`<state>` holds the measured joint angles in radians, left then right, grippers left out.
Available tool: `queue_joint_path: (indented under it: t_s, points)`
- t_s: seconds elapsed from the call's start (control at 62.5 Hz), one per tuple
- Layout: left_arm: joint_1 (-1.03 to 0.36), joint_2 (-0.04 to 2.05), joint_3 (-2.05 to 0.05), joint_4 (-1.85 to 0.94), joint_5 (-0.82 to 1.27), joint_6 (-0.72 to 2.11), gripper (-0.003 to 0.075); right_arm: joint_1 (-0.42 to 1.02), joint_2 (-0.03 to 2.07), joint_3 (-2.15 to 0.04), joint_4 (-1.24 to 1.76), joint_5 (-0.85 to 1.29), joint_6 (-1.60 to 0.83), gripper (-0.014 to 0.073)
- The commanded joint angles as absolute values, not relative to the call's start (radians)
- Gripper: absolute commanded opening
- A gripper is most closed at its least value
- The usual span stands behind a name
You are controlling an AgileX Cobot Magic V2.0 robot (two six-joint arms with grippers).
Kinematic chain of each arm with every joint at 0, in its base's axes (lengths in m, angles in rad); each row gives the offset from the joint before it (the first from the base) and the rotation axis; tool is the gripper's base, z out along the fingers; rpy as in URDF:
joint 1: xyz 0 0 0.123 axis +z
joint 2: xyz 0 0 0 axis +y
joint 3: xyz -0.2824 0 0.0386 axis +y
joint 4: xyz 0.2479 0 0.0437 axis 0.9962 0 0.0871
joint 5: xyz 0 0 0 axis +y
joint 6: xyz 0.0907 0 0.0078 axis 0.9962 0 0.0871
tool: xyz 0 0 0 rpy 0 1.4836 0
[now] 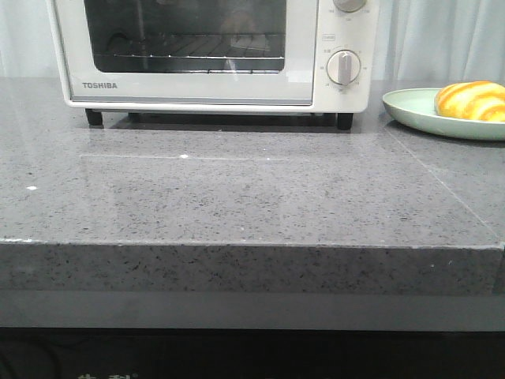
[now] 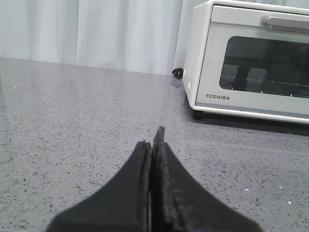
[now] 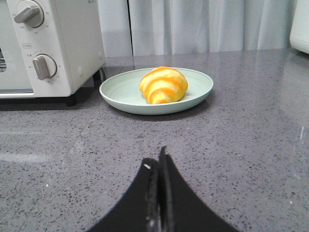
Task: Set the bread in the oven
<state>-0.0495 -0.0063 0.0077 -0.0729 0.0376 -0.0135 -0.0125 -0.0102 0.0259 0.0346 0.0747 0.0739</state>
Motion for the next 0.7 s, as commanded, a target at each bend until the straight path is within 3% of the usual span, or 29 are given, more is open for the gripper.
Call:
queue_joint_path:
  t_s: [0.0,0.48,0.688]
  points:
    - [-0.047,-0.029,0.032,-0.079,-0.043,-0.014,-0.0018,-0.016,-0.031,0.03,0.025,-0.006,0.068,-0.0119]
    - [-0.047,-0.029,0.032,-0.079,-0.043,-0.014,-0.0018,-0.016,-0.031,0.03,0.025,-0.006,0.068,-0.0119]
    - [-0.047,-0.029,0.032,-0.048,-0.178,-0.011,-0.0018,-0.016,-0.031,0.03,0.025,-0.012,0.068,-0.0119]
